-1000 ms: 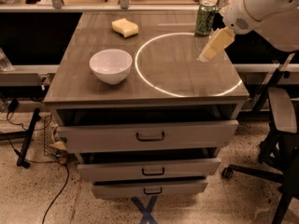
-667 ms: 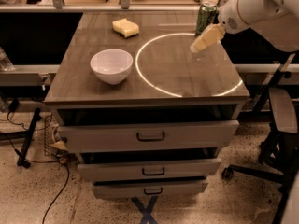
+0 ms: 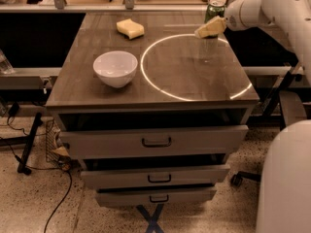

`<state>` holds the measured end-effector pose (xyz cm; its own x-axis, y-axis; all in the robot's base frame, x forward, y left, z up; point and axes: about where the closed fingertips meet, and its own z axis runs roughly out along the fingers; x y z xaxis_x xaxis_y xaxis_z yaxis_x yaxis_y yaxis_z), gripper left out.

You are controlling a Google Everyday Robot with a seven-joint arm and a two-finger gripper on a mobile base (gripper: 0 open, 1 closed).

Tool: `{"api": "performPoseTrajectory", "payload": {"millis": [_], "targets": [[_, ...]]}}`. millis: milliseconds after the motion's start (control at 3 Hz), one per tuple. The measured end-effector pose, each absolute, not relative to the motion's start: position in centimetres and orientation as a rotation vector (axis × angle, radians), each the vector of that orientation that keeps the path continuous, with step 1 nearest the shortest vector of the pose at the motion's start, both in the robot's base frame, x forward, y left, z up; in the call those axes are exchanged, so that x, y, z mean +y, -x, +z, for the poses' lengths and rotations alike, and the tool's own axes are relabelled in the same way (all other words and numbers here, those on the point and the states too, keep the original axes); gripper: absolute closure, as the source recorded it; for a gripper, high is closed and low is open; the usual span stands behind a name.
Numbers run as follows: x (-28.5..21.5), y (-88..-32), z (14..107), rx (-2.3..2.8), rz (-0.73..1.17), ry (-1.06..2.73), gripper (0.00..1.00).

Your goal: Move green can near white bowl

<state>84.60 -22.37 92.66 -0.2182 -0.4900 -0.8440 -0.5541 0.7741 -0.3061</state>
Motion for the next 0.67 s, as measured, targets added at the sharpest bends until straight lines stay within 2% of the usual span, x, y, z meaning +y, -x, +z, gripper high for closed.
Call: {"api": "performPoseTrajectory", "payload": {"millis": [667], "targets": [[-24.1, -90.8, 91.8, 1.778, 0.090, 0.605, 0.00]]}}
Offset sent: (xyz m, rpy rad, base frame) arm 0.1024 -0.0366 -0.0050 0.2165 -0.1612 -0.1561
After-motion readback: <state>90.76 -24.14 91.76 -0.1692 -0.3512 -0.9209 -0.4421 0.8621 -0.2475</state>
